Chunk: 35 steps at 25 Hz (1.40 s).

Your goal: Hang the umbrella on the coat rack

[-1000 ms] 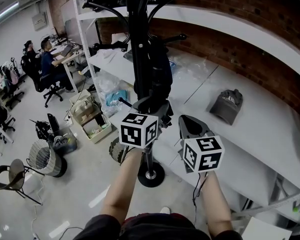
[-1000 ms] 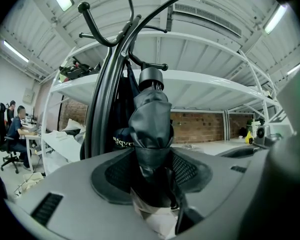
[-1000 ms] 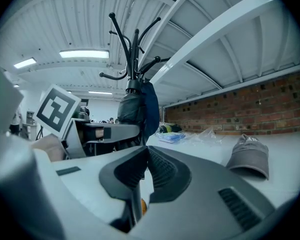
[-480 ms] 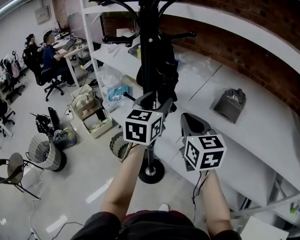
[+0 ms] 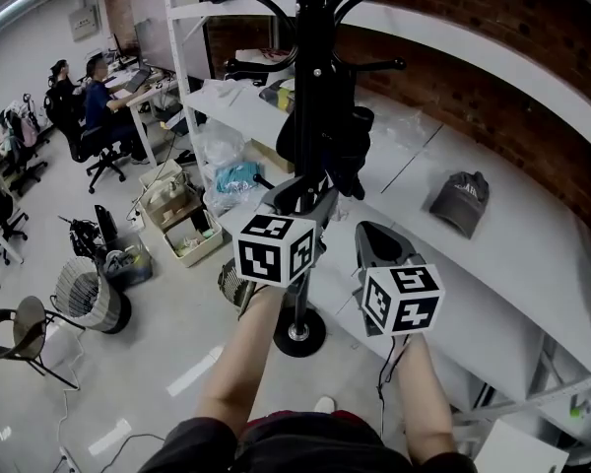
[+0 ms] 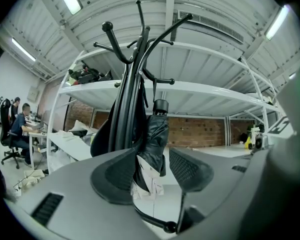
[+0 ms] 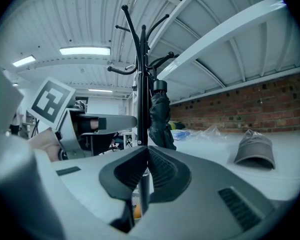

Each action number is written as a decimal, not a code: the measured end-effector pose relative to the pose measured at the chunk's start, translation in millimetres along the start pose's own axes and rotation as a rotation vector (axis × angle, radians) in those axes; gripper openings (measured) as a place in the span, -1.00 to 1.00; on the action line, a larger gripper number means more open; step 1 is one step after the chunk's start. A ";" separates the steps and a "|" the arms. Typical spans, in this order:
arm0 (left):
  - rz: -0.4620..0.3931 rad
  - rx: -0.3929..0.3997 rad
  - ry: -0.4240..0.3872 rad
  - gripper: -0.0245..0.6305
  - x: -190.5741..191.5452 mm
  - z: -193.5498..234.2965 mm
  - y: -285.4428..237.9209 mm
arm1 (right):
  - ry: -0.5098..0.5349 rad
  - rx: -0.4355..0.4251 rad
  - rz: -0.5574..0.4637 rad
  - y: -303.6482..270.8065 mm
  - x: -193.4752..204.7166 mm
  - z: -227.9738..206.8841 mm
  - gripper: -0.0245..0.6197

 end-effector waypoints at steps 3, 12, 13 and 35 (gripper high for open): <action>-0.005 0.011 0.003 -0.28 -0.3 2.0 7.3 | 0.000 0.008 -0.002 0.8 -0.8 5.6 -0.87; -0.004 0.037 -0.018 -0.62 7.0 0.9 32.4 | 0.003 0.042 -0.022 14.5 -4.1 22.1 -0.87; 0.000 0.042 -0.021 -0.65 8.5 1.3 34.9 | 0.000 0.047 -0.024 15.5 -4.1 23.5 -0.87; -0.003 0.094 -0.057 -0.89 27.0 -13.8 125.8 | -0.071 0.090 -0.068 63.0 12.8 82.3 -0.87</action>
Point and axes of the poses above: the fingertips, and each gripper's own axes: y backward along the fingers, z to its left, x out of its underside, the point moved 2 cm from there along y, backward along the fingers, and after that the axes turned 1 degree about x, right-handed, at the moved point
